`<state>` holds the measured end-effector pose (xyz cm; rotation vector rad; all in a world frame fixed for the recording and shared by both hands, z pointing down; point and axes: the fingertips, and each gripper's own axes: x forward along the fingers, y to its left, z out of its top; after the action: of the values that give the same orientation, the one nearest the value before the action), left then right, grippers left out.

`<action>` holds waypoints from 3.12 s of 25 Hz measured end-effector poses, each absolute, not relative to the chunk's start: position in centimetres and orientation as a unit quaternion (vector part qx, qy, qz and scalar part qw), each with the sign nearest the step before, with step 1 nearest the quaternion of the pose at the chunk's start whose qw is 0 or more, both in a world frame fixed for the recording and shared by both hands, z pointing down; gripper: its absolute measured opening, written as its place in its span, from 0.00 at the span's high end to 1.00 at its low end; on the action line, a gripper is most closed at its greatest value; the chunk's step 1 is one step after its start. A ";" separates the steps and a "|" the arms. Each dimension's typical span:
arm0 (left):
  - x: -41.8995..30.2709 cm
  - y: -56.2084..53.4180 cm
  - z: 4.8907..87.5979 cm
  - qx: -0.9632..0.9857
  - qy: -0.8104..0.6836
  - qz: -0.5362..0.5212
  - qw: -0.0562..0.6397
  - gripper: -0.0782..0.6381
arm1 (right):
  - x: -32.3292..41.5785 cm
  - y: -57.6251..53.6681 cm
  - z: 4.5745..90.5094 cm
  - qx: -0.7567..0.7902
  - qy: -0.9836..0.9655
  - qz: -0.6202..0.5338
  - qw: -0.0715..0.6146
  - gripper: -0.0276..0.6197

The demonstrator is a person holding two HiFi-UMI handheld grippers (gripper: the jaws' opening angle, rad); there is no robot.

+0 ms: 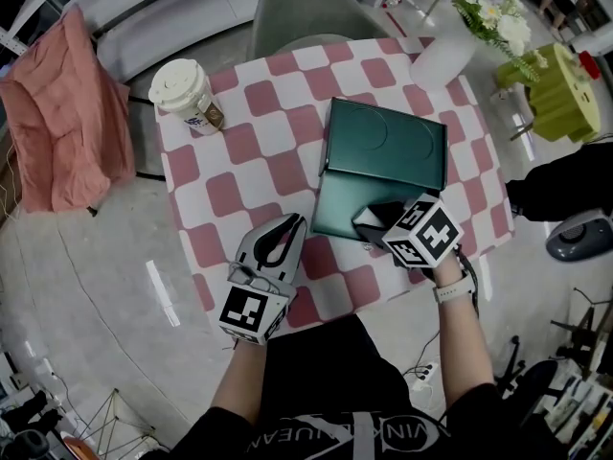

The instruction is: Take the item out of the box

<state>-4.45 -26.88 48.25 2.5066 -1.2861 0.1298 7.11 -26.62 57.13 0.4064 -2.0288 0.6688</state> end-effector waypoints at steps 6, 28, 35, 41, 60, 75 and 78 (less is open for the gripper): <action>-4.1 -27.0 48.4 0.877 -0.449 0.046 0.162 0.85 | 7.1 -26.7 57.1 0.168 -0.833 0.262 0.457 0.70; -3.6 -27.0 47.9 0.878 -0.446 0.043 0.169 0.86 | 7.7 -27.7 51.7 0.241 -0.874 0.207 0.368 0.70; -3.6 -27.3 46.7 0.881 -0.441 0.037 0.164 0.86 | 8.6 -27.9 49.4 0.286 -0.884 0.191 0.317 0.70; -3.6 -27.6 45.7 0.883 -0.438 0.031 0.164 0.86 | 9.7 -28.3 47.1 0.332 -0.888 0.177 0.266 0.70; -3.0 -27.9 42.2 0.892 -0.425 0.011 0.153 0.86 | 12.2 -27.3 40.7 0.426 -0.888 0.106 0.139 0.70; -2.1 -28.3 39.2 0.900 -0.415 -0.002 0.129 0.86 | 13.4 -27.0 38.0 0.462 -0.878 0.072 0.102 0.70; -1.9 -28.3 38.6 0.901 -0.415 -0.005 0.125 0.86 | 13.5 -26.9 37.2 0.464 -0.878 0.063 0.094 0.70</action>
<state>-1.92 -28.32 38.62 2.6270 -1.2082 -0.0138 13.46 -26.90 37.23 1.3775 -2.6048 0.1880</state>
